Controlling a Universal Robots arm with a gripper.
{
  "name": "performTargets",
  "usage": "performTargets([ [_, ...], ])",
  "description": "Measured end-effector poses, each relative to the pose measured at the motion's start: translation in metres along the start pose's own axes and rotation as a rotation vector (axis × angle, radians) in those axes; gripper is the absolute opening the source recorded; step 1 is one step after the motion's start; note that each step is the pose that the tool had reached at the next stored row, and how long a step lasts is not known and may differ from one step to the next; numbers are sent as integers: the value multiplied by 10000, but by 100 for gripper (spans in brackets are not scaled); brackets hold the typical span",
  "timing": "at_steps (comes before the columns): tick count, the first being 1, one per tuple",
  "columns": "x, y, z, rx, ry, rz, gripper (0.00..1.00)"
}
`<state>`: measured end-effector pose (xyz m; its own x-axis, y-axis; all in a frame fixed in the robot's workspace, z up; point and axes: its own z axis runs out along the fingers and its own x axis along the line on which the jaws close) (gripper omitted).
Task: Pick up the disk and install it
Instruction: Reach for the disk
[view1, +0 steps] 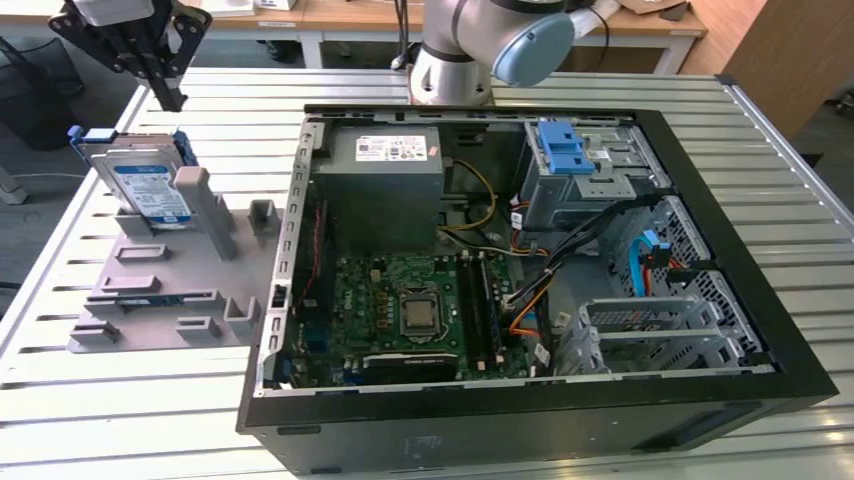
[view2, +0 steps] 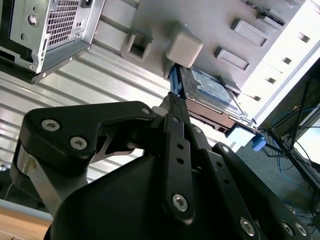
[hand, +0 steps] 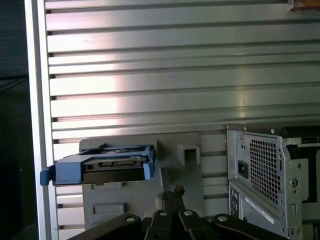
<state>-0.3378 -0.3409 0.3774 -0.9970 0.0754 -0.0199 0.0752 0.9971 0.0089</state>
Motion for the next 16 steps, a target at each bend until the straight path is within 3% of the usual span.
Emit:
performTargets([
  [4,52,1,5,0,8,0,11],
  [5,92,0,8,1,17,0,11],
  [6,168,-5,9,6,78,0,11],
  [13,297,-10,14,6,89,0,11],
  [16,323,-11,15,7,89,0,11],
])
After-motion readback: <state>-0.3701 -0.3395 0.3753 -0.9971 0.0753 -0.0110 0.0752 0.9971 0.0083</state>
